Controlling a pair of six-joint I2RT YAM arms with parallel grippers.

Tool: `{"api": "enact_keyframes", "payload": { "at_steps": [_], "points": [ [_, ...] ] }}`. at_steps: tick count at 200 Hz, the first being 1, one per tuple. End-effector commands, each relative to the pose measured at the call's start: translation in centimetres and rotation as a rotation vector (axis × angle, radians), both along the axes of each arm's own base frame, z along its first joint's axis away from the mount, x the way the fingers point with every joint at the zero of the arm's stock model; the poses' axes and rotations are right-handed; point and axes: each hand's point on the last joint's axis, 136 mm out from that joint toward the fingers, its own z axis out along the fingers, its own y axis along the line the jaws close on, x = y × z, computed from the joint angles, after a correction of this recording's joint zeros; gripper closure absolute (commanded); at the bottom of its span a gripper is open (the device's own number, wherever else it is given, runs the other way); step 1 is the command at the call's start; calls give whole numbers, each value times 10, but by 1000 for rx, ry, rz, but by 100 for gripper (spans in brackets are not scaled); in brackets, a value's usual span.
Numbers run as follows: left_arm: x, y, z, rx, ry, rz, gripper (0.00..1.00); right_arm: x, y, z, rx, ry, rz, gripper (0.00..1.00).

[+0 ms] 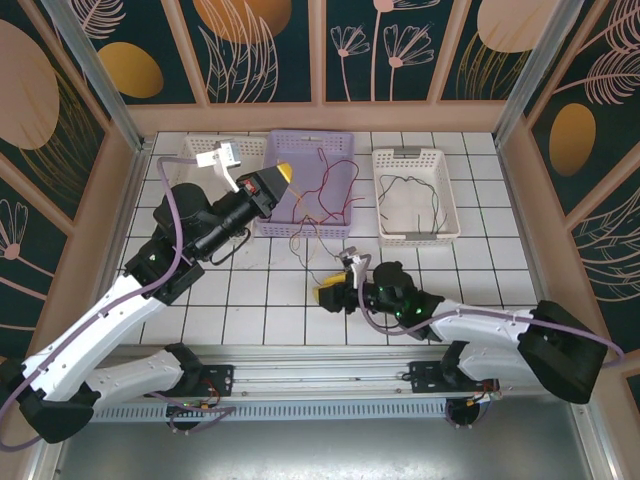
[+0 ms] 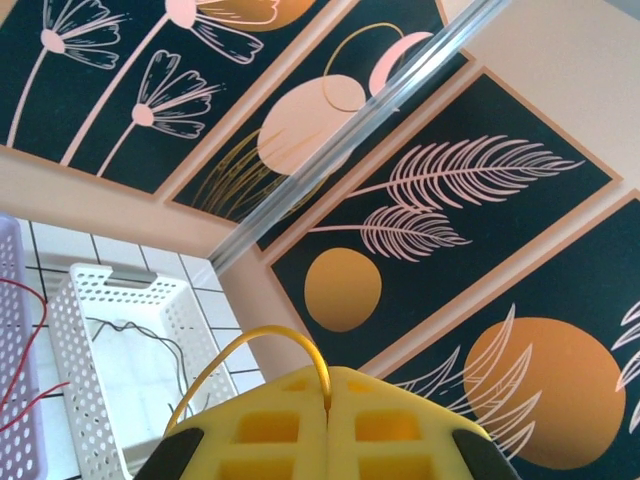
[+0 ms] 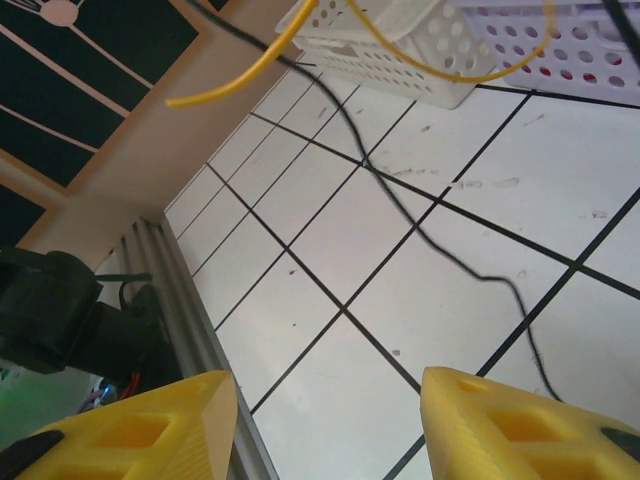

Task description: Untangle the cables

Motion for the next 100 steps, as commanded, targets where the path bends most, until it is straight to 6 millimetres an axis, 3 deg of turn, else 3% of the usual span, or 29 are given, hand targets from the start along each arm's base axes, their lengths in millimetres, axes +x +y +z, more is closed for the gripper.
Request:
{"api": "enact_keyframes", "payload": {
  "at_steps": [1,30,73,100],
  "points": [
    [-2,15,19,-18,-38,49,100,10,14,28,61,-85,-15,48],
    [-2,15,17,-14,-34,53,100,19,26,33,50,-140,-56,47],
    [-5,21,23,-22,-41,69,100,50,31,34,-13,-248,-181,45],
    [-7,25,26,-29,-46,76,100,59,53,26,-59,-271,-144,45]
  ]
}}
